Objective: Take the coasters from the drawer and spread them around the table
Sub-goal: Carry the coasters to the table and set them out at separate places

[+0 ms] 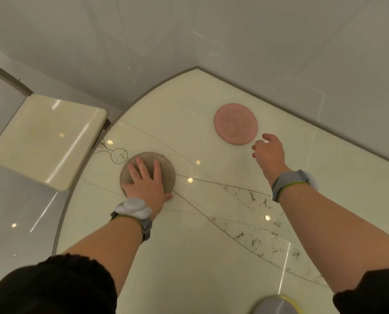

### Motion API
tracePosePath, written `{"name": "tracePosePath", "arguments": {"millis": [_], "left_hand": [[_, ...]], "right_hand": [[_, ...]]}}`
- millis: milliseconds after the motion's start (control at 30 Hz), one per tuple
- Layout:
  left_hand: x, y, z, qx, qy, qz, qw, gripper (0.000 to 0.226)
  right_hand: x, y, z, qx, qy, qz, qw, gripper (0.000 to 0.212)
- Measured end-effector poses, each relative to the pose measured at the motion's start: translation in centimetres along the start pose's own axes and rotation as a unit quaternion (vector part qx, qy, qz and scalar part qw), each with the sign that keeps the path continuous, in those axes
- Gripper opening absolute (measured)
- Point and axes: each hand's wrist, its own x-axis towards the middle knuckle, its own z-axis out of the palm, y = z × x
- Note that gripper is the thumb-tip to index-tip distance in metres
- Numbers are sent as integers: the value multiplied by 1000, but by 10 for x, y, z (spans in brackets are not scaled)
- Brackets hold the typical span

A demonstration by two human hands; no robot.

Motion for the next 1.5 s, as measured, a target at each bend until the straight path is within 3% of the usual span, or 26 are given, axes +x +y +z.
{"name": "tracePosePath", "arguments": {"millis": [67,200,300,467,600,800,967,1167,1300,1500], "left_hand": [[-8,-2,-5,9,42,11,999,103],[-52,13,10,4,140,83,987,48],[-100,41,36,-84,161,126,975,32],[-180,81,83,-174,180,134,959,28],[-240,110,124,-151,153,169,962,28],[-306,150,172,-133,103,186,968,33],[-329,177,187,-159,30,131,978,57],[-338,203,202,-68,109,139,982,48],[-343,210,201,-62,151,144,976,40],[-336,187,195,-153,115,133,972,8]], "right_hand": [[-33,12,-9,10,-31,-12,999,57],[-102,54,-42,31,-72,-25,997,51],[-145,104,-72,27,-77,-16,997,45],[-196,198,-125,-16,-95,11,995,33],[-225,282,-170,-41,-63,43,996,22],[-258,379,-188,-93,-54,54,993,28],[-267,398,-167,-99,-77,23,992,34],[-261,409,-162,9,-61,84,995,40],[-258,409,-164,43,-46,100,993,29],[-269,413,-162,62,-36,120,990,17]]}}
